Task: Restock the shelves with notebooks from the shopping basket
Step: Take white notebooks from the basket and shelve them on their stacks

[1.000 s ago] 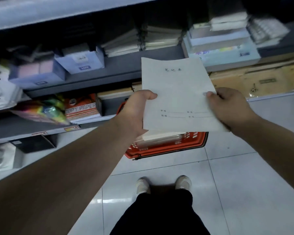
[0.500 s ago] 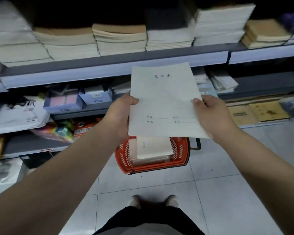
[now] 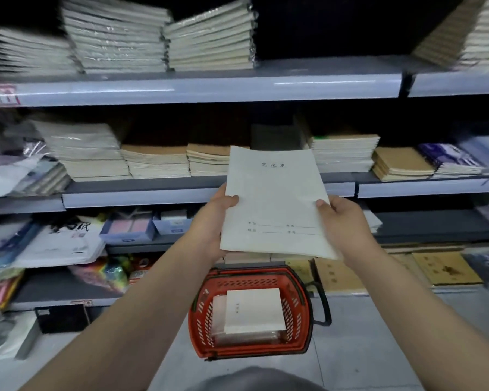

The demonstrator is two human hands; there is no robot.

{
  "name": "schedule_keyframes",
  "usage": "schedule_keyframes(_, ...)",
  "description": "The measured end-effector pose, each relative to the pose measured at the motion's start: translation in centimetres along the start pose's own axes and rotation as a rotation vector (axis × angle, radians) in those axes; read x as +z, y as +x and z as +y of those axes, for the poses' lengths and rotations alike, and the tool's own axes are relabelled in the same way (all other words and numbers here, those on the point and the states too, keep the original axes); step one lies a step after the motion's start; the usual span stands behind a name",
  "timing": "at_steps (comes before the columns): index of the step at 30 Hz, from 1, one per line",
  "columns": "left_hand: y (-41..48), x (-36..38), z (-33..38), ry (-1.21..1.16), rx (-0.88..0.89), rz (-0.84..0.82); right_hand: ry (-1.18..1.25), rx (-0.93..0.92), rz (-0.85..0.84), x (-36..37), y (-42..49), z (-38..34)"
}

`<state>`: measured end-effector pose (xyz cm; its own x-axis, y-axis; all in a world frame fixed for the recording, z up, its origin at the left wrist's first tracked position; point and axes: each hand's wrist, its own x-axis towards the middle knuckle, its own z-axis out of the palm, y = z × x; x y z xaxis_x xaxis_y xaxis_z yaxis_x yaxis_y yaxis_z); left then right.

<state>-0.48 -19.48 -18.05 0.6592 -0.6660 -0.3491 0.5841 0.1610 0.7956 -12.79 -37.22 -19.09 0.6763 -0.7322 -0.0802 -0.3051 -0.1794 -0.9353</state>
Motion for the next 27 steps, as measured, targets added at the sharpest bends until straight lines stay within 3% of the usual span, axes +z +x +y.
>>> schedule_keyframes(6, 0.9, 1.9, 0.1, -0.007, 0.036, 0.016, -0.022, -0.022, 0.026, -1.9, 1.4, -0.7)
schedule_keyframes(12, 1.9, 3.1, -0.7, -0.033, -0.082, 0.128, -0.045, -0.033, 0.026, -2.9, 3.2, -0.4)
schedule_keyframes(27, 10.8, 1.1, 0.8, 0.06, -0.12, 0.141, -0.112, 0.01, 0.043, 0.6, 11.2, 0.9)
